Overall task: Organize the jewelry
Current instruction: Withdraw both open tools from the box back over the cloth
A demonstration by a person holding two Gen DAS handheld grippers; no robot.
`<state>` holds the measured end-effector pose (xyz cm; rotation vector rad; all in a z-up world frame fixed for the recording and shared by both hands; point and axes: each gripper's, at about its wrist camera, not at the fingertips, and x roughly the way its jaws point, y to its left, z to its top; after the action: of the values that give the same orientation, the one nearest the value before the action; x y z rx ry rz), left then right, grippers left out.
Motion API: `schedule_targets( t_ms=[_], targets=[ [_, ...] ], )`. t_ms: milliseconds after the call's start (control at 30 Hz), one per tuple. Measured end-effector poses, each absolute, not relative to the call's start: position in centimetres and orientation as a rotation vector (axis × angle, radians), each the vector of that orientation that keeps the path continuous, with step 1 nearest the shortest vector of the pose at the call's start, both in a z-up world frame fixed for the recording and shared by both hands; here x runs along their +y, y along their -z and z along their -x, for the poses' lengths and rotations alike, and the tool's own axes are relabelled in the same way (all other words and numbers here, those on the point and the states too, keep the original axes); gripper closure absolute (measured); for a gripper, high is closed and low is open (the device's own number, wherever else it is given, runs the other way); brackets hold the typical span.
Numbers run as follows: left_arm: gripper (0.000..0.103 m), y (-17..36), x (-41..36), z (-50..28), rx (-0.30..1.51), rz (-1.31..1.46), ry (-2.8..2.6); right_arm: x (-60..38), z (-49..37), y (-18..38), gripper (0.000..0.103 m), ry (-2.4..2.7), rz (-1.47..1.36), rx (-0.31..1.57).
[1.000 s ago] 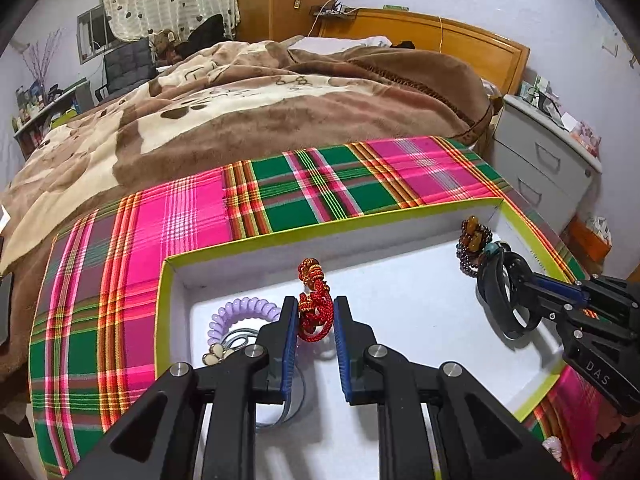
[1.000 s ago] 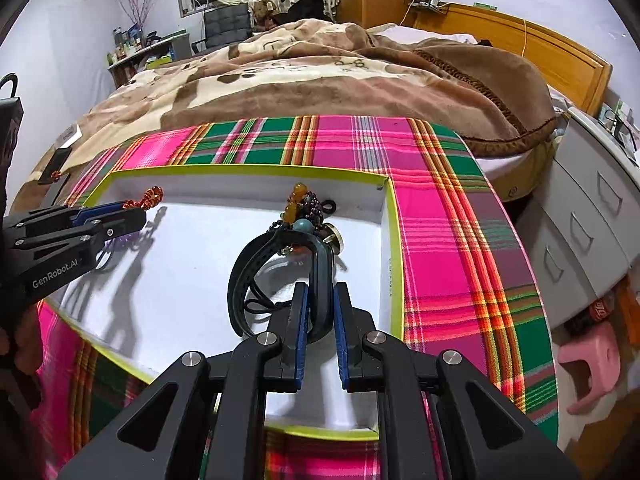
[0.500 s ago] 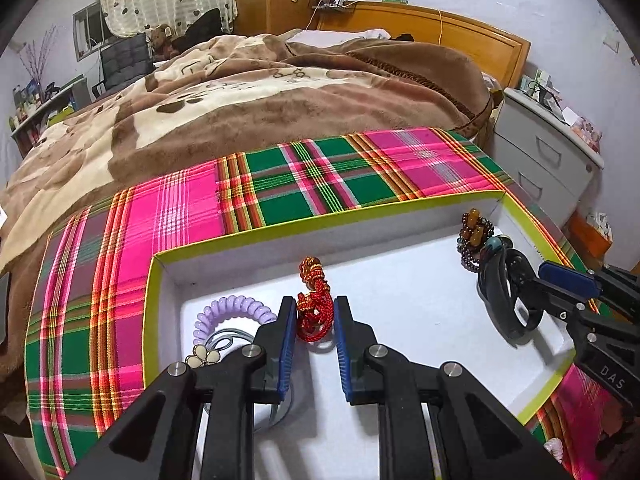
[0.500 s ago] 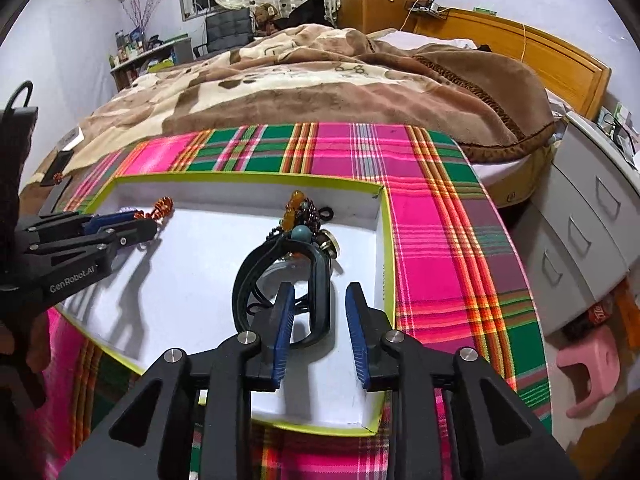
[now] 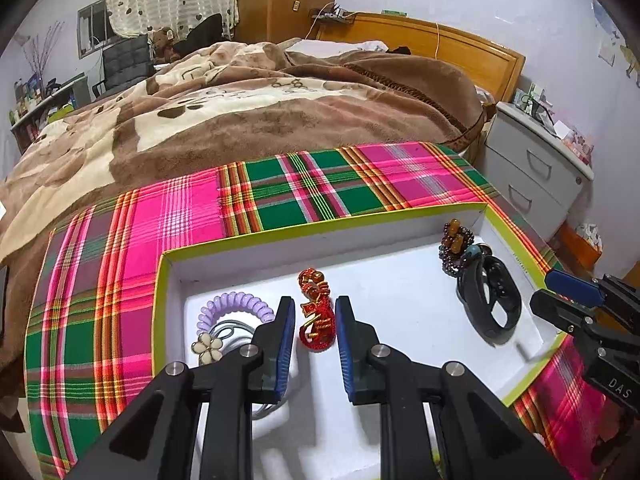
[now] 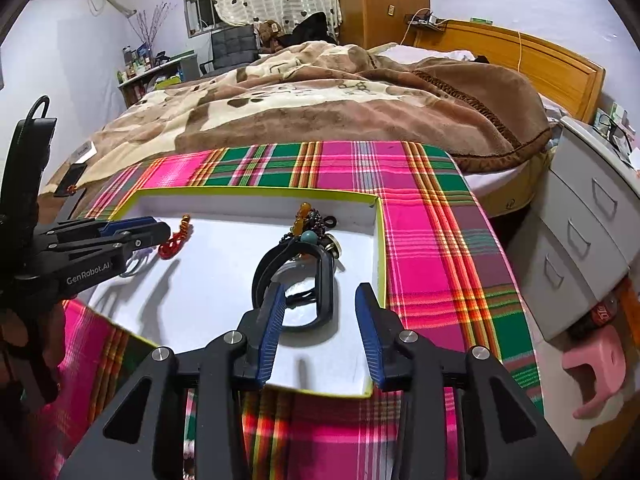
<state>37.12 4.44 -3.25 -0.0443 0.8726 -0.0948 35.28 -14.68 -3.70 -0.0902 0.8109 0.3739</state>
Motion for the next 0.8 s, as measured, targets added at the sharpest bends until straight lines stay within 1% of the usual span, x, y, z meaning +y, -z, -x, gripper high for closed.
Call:
schedule_targets(
  t_ms=[167, 367, 600, 800],
  targets=[
    [0.082, 2.2, 4.9, -35.6, 0.846, 0.059, 0.090, -15.1, -33.6, 2.8, 0.065, -0.386, 0.073, 0.783],
    [0.082, 0.4, 5.7, -32.0, 0.787, 0.119, 0.068, -15.4, -30.2, 1.7, 0.065, -0.407, 0.058, 0.732],
    [0.082, -1.5, 5.4, -25.6, 0.697, 0.129, 0.043, -16.4, -25.9, 0.7, 0.065, -0.419, 0.019, 0.682],
    [0.082, -2.0, 4.1, -20.3, 0.655, 0.107, 0.062, -16.7, -22.3, 0.4, 0.065, -0.412, 0.022, 0.663]
  ],
)
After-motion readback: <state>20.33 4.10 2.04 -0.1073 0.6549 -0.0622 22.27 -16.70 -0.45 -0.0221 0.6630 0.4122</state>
